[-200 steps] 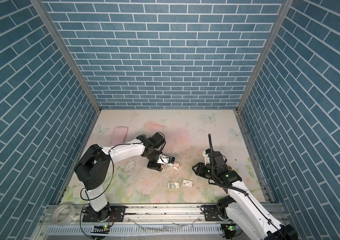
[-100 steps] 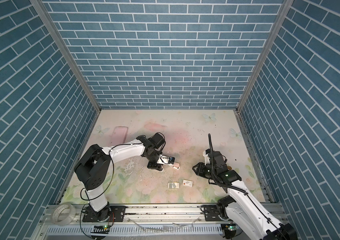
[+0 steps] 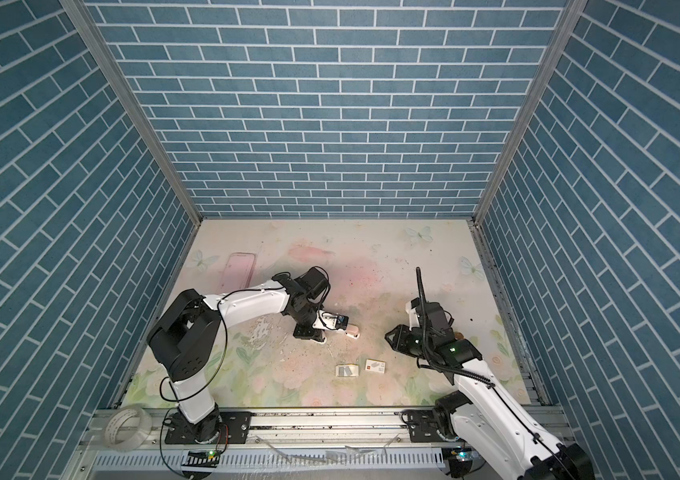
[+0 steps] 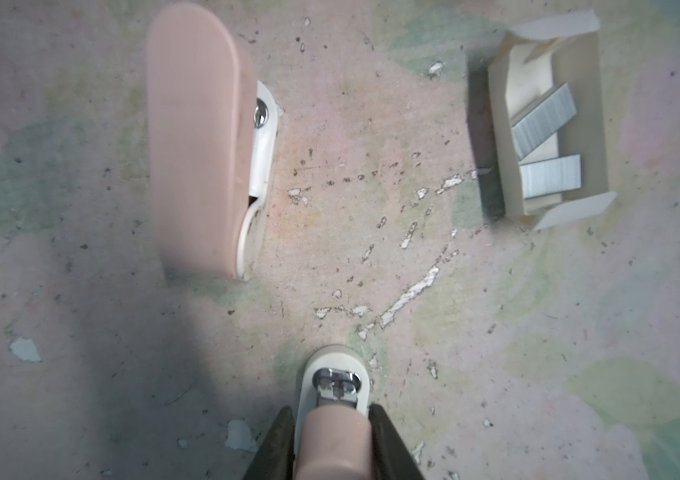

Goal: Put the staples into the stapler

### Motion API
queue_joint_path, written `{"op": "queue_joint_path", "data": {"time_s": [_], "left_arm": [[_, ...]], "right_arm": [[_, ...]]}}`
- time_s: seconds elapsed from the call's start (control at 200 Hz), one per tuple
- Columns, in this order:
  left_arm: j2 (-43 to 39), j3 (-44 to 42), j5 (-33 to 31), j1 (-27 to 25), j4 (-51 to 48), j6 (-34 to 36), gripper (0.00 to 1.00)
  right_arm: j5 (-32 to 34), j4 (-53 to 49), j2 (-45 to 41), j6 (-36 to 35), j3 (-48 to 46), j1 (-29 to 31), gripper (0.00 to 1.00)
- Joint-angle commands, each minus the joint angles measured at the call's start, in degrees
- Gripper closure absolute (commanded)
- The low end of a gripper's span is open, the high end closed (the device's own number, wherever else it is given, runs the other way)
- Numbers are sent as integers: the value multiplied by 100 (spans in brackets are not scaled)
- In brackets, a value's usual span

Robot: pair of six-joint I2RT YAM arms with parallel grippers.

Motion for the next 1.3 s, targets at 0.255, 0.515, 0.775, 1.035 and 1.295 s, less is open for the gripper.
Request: {"op": "queue_joint_path", "data": {"time_s": [0.255, 0.515, 0.775, 1.035, 1.295], "left_arm": [[-203, -34, 50, 38, -169, -34, 66], [-148, -53, 91, 19, -152, -68, 67], [-79, -17, 108, 1, -166, -78, 76], [-84, -7, 132, 1, -253, -94, 88], [-223, 123, 171, -2, -479, -219, 96]], "right_arm": [[14, 38, -53, -88, 8, -34, 69], [-39, 52, -6, -89, -2, -34, 70], [-39, 31, -25, -80, 7, -43, 71], [-50, 18, 67, -115, 69, -43, 73], [-104, -305, 188, -293, 315, -44, 73]]}}
